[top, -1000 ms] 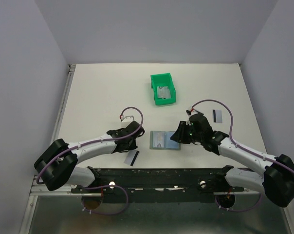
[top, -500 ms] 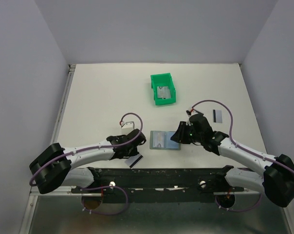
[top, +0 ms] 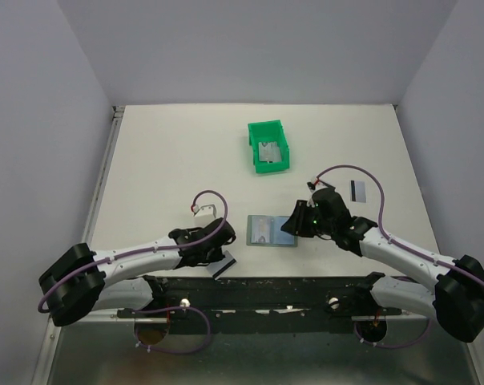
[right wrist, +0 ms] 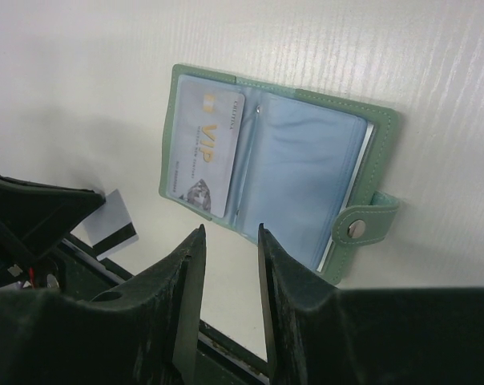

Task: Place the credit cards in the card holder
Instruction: Move the credit card to the corner of the board.

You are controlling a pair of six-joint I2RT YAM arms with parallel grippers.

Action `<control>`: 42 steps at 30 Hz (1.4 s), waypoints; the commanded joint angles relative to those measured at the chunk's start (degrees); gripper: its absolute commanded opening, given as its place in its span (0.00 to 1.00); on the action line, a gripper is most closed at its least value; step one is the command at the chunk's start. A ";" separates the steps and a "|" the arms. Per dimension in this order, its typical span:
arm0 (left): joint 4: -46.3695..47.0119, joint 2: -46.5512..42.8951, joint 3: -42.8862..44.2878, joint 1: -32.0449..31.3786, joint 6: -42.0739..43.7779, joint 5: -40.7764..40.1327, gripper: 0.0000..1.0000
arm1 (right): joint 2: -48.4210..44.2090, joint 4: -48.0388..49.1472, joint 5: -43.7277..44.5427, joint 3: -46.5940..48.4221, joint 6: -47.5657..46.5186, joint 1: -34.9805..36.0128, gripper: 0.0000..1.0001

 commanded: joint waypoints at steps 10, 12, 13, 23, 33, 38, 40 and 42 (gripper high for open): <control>-5.31 -2.29 -2.97 -2.66 -4.32 1.47 0.25 | -1.00 -1.15 -0.34 -0.71 0.53 0.43 0.40; -5.75 -2.38 -2.80 -2.75 -4.58 1.30 0.25 | -0.91 -1.06 -0.42 -0.62 0.53 0.43 0.41; -6.02 -2.47 -2.71 -2.75 -4.76 1.21 0.25 | -0.82 -1.06 -0.60 -0.54 0.70 0.43 0.41; -9.53 -6.42 -1.04 -2.75 -3.80 -2.13 0.32 | 4.53 2.71 3.96 3.50 9.56 12.71 0.45; -4.97 -5.89 -3.15 -2.75 -2.39 -0.73 0.32 | 15.34 19.75 13.90 -0.27 34.79 32.76 0.45; -3.12 -6.42 -4.82 -2.75 -2.21 0.68 0.30 | 21.23 24.76 13.99 -0.97 40.52 35.76 0.46; -2.33 -6.94 -5.69 -2.75 -2.38 1.90 0.28 | 22.46 26.53 14.08 -1.42 41.04 36.20 0.46; -1.80 -7.74 -6.84 -2.84 -3.00 2.70 0.27 | 23.26 26.45 14.43 -1.42 41.40 36.55 0.46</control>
